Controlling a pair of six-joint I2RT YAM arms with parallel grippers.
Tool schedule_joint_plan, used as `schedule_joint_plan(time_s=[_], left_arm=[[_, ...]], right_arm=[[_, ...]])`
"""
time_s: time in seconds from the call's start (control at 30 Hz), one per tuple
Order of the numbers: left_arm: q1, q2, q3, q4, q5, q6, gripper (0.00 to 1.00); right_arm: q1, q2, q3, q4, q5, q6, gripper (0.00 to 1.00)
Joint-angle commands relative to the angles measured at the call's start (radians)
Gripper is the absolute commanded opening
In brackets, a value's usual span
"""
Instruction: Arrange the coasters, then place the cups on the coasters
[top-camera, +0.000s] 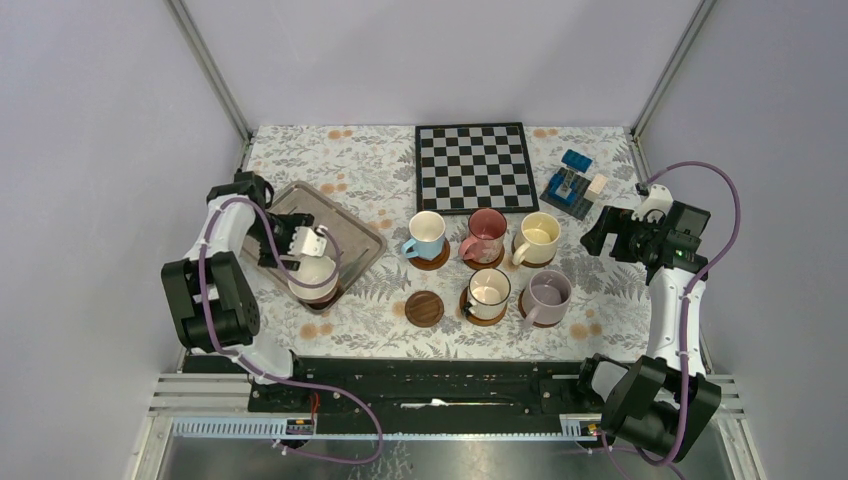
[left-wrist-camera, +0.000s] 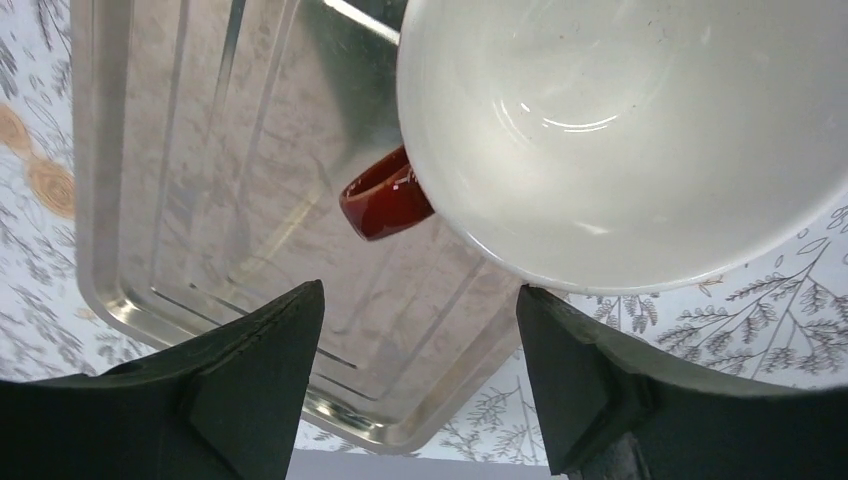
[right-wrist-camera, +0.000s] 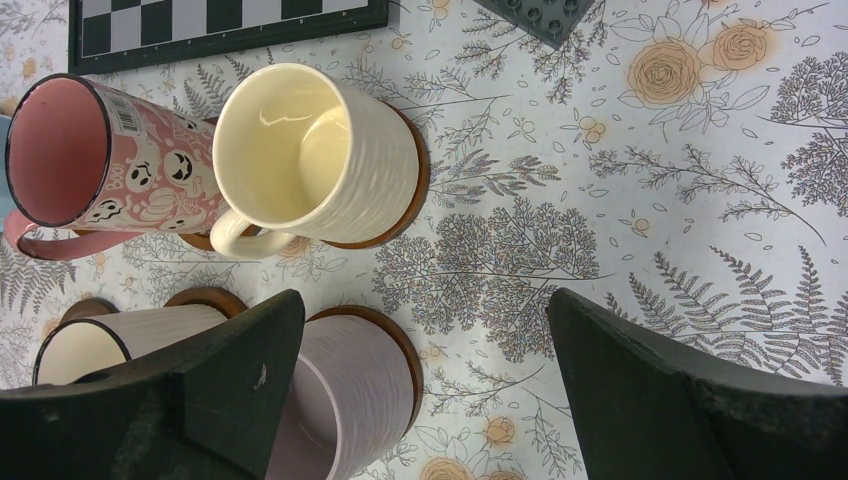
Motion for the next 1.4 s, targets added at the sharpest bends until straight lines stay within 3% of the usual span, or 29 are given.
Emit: schedule_joint_plan(time_s=[0.0, 0.4, 0.73, 0.97, 1.37], left_arm=[[-0.041, -0.051, -0.017, -0.005, -0.002, 0.281, 0.78], [-0.134, -0.066, -0.115, 0.036, -0.109, 0.412, 0.81], [-0.154, -0.136, -0.201, 0.093, -0.069, 0.520, 0.83], [-0.195, -0.103, -0.147, 0.106, -0.068, 0.456, 0.83], [-0.216, -0.158, -0.234, 0.098, -0.077, 0.597, 0.84]], right_arm=[[0.005, 0.002, -0.004, 0.030, -0.030, -0.010, 0.98], [0.005, 0.015, -0.009, 0.020, -0.018, -0.019, 0.98], [0.005, 0.027, -0.004, 0.019, -0.020, -0.008, 0.98], [0.005, 0.027, -0.002, 0.016, -0.021, -0.006, 0.98], [0.005, 0.032, -0.004, 0.011, -0.013, -0.008, 0.98]])
